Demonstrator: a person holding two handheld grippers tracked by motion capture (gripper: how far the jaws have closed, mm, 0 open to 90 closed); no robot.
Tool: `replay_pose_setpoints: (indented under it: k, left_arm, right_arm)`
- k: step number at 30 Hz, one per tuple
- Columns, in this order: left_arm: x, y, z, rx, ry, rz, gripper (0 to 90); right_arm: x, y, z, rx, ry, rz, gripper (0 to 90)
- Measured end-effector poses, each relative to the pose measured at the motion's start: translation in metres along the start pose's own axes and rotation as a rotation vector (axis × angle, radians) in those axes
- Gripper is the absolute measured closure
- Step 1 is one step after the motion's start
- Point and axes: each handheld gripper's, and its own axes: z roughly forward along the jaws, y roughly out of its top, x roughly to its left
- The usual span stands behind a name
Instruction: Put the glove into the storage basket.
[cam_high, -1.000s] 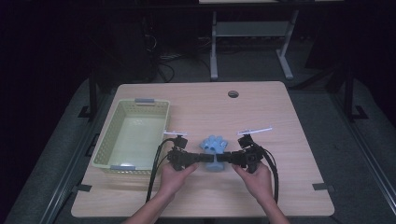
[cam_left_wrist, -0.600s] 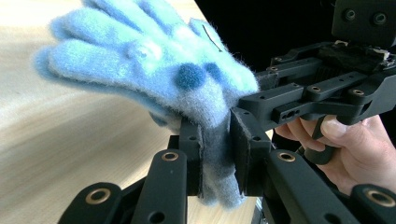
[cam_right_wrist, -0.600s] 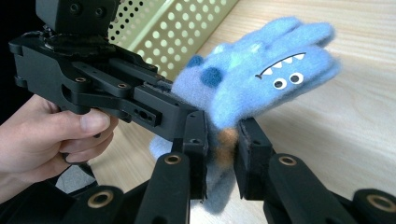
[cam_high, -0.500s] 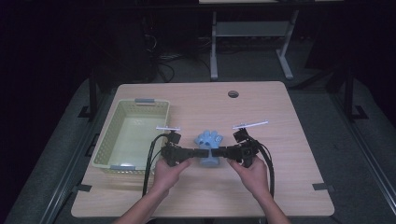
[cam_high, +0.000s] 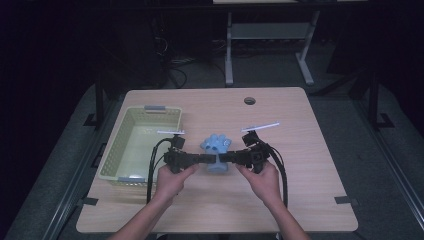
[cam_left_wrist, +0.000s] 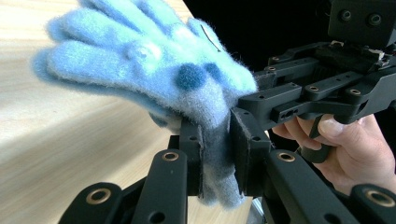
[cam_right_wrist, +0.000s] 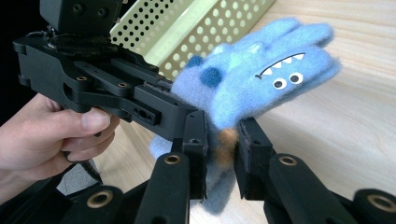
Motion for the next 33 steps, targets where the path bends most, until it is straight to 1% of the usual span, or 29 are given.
replay_pose_setpoints:
  k: [7,8,12,15,16,20,24,32,33]
  left_arm:
    - [0.0,0.006,-0.011,-0.007,0.014,0.007,75.4]
    - [0.001,0.007,-0.012,-0.007,0.015,0.006,75.5]
    - [0.001,0.01,-0.019,-0.014,0.024,0.008,75.5]
    - [0.003,0.011,-0.025,-0.021,0.028,0.004,75.5]
    - [0.004,0.011,-0.027,-0.02,0.03,0.011,75.5]
    - [0.006,0.012,-0.035,-0.031,0.037,0.003,75.5]
    - [0.007,0.014,-0.044,-0.031,0.052,0.012,75.5]
    - [0.01,0.017,-0.057,-0.045,0.061,0.0,75.6]
    - [0.011,0.018,-0.059,-0.045,0.064,0.005,75.6]
  right_arm:
    - [0.007,0.009,0.006,0.004,0.0,-0.011,75.8]
    - [0.008,0.011,0.007,-0.001,-0.001,-0.019,75.9]
    - [0.01,0.016,0.011,-0.008,0.009,-0.02,75.8]
    - [0.014,0.02,0.015,-0.004,0.011,-0.022,75.8]
    - [0.015,0.022,0.016,-0.002,0.012,-0.026,75.8]
    - [0.02,0.027,0.022,0.001,0.013,-0.038,75.8]
    - [0.025,0.032,0.028,0.004,0.02,-0.045,75.8]
    - [0.033,0.042,0.038,0.014,0.026,-0.065,75.8]
    - [0.033,0.043,0.039,0.015,0.027,-0.065,75.8]
